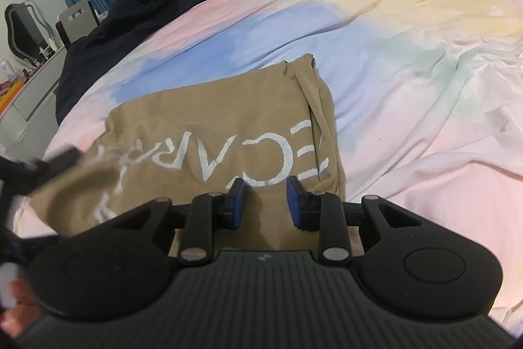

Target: Fold clothes

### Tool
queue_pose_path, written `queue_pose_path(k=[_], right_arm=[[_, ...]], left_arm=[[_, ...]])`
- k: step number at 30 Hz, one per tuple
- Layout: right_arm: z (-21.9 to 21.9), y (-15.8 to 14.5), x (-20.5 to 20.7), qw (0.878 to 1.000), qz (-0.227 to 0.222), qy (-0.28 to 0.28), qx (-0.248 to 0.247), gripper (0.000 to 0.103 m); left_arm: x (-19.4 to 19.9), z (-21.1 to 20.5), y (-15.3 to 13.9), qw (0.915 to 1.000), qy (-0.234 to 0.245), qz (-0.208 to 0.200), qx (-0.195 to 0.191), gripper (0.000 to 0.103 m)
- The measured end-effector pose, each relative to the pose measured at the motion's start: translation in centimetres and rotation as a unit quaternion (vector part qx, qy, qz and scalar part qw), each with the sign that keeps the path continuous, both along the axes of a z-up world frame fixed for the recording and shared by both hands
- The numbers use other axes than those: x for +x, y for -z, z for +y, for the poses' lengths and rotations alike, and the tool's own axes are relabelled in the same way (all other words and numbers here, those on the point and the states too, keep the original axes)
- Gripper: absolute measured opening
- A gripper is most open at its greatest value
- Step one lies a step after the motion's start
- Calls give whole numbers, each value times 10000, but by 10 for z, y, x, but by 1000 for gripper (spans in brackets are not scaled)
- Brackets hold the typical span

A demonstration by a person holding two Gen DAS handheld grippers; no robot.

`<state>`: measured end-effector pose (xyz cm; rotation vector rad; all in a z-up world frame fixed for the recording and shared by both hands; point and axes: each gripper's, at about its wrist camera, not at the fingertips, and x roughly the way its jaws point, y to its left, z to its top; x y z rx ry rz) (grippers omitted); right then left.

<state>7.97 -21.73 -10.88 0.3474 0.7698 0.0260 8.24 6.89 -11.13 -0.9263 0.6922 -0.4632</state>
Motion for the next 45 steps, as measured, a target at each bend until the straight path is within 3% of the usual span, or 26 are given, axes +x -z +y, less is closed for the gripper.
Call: queue_pose_path(k=[2, 5, 6, 9, 11, 14, 17, 19, 21, 25, 28, 32, 36, 38, 43, 45], right_arm=[[0, 0, 1, 10000, 8, 5, 0, 30], [0, 1, 2, 10000, 22, -6, 8, 30], [-1, 1, 2, 10000, 19, 2, 30, 30], [-3, 0, 1, 10000, 9, 26, 96, 30], [-4, 0, 1, 9999, 3, 42, 140, 30], [-9, -4, -1, 9995, -43, 151, 289, 31], [-19, -12, -5, 9970, -210, 329, 675, 41], [-28, -16, -9, 9904, -325, 354, 1293, 74], [-36, -18, -13, 9791, -426, 347, 1959, 92], [-45, -13, -21, 9362, -167, 157, 3507, 91], [-38, 3, -25, 9035, 220, -48, 4280, 91], [-26, 26, -18, 8904, 679, -18, 4501, 92], [-29, 62, -11, 8452, 778, 514, 5262, 92], [-30, 74, -8, 8295, 796, 766, 5474, 91], [-41, 73, -16, 8162, 234, 1252, 5635, 91], [-47, 72, -19, 8191, 125, 1424, 5556, 85]], left_arm=[[-1, -4, -5, 9997, 84, -213, 28, 75], [9, -5, 9, 9994, 43, 293, 179, 72], [14, -2, 19, 9982, 34, 587, 99, 65], [20, 10, 33, 9951, -79, 976, -167, 54], [20, 12, 30, 9955, -127, 916, -205, 49], [19, 4, 22, 9972, -133, 728, 117, 43], [18, 1, 20, 9973, -153, 664, 268, 40], [19, 1, 20, 9973, -165, 665, 268, 40], [21, -2, 20, 9973, -174, 654, 286, 40], [19, 2, 21, 9973, -198, 668, 248, 40], [17, 4, 21, 9973, -222, 675, 207, 40], [16, 3, 18, 9979, -275, 568, 134, 39], [15, 3, 17, 9988, -261, 375, -154, 39], [15, 5, 18, 9984, -247, 319, -389, 39], [15, 13, 25, 9964, -249, 466, -669, 39], [14, 14, 26, 9958, -255, 498, -721, 39]])
